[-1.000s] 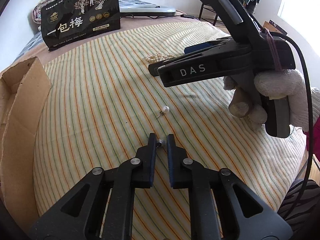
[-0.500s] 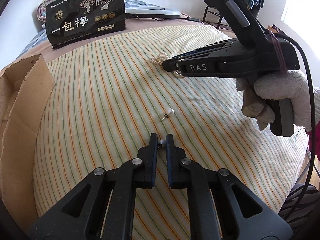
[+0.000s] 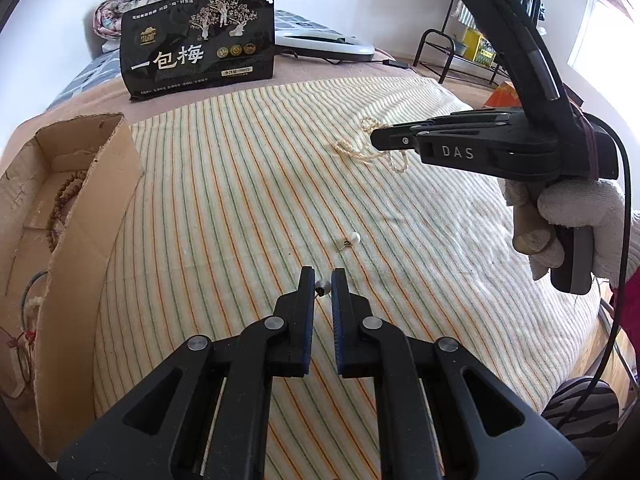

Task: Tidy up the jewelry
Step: 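Lift the necklace and earring and carry both over the cardboard box, then open both grippers to drop the necklace and earring into the box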

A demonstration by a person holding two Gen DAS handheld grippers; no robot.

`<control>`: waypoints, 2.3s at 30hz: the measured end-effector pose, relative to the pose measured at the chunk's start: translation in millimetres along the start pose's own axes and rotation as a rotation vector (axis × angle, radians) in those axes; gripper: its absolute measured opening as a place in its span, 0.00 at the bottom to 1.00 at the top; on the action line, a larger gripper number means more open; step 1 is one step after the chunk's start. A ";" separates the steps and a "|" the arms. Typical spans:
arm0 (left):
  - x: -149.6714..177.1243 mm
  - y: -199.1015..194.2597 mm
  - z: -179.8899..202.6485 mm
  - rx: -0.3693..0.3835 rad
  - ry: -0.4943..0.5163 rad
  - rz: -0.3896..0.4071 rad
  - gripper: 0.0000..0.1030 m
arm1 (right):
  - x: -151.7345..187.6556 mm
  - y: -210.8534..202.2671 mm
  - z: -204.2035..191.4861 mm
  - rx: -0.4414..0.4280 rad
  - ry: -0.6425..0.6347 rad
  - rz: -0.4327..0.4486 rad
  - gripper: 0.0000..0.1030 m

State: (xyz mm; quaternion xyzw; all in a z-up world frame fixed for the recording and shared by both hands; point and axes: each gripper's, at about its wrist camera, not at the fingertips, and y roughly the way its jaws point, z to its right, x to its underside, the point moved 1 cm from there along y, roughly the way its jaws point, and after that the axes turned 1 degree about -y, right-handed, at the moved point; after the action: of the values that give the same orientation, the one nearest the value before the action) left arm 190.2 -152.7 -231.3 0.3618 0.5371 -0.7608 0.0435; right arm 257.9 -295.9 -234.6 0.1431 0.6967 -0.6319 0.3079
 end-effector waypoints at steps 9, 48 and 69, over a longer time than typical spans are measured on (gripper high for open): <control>-3.4 -27.6 -1.1 -0.002 -0.009 0.042 0.06 | -4.3 -46.5 -1.3 -0.002 0.016 0.060 0.04; -4.6 -167.0 -98.8 -0.183 -0.068 0.241 0.06 | -70.5 -123.7 -145.7 -0.120 -0.115 0.199 0.04; 11.3 -173.8 -188.0 -0.244 -0.160 0.191 0.06 | -110.4 -66.2 -230.8 -0.198 -0.165 0.146 0.04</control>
State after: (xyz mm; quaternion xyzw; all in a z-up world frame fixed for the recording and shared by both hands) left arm 197.5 83.4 -131.9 0.3416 0.5835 -0.7086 0.2017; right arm 246.6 -62.1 -112.1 0.1099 0.7158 -0.5455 0.4220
